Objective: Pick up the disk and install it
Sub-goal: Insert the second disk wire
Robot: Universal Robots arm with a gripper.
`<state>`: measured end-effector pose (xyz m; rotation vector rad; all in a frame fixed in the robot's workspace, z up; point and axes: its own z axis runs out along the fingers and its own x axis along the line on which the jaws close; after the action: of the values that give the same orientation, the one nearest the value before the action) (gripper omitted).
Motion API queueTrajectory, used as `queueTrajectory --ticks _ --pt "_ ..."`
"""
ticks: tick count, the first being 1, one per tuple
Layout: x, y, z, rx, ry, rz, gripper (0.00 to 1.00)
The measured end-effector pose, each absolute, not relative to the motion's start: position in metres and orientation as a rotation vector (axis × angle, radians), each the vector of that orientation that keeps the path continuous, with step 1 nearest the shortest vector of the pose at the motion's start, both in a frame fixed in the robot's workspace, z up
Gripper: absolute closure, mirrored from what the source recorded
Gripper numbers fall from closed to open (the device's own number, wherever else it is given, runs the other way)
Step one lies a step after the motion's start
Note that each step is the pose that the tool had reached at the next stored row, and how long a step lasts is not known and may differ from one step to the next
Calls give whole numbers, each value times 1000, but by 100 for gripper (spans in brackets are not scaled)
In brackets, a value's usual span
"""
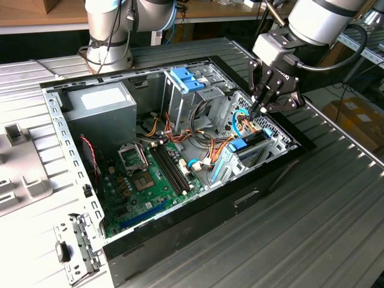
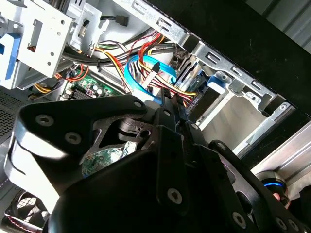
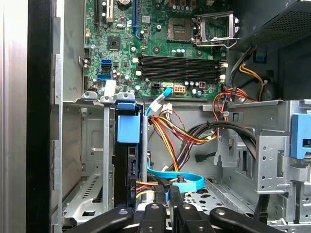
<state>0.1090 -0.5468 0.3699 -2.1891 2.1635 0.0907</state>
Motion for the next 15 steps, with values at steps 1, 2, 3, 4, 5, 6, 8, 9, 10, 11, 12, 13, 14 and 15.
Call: queueTrajectory --ticks 1,2,3,4,5,6,8,9,10,11,12,13,14,15 --pt "109 -547 370 -2189 2163 91 84" --pt "109 -547 370 -2189 2163 91 84" --pt "109 -547 370 -2189 2163 91 84" --pt "109 -547 370 -2189 2163 91 84" --pt "109 -547 370 -2189 2163 91 84" --pt "109 -548 370 -2189 2163 91 84" --pt "109 -549 370 -2189 2163 91 84" --pt "109 -549 370 -2189 2164 91 84" --pt "109 -550 370 -2189 2163 91 84" --pt "109 -550 370 -2189 2163 91 84" --pt "109 -550 370 -2189 2163 91 84" --pt "108 -551 370 -2189 2163 91 84" --pt "108 -551 369 -2189 2163 91 84" --pt "108 -551 369 -2189 2163 91 84"
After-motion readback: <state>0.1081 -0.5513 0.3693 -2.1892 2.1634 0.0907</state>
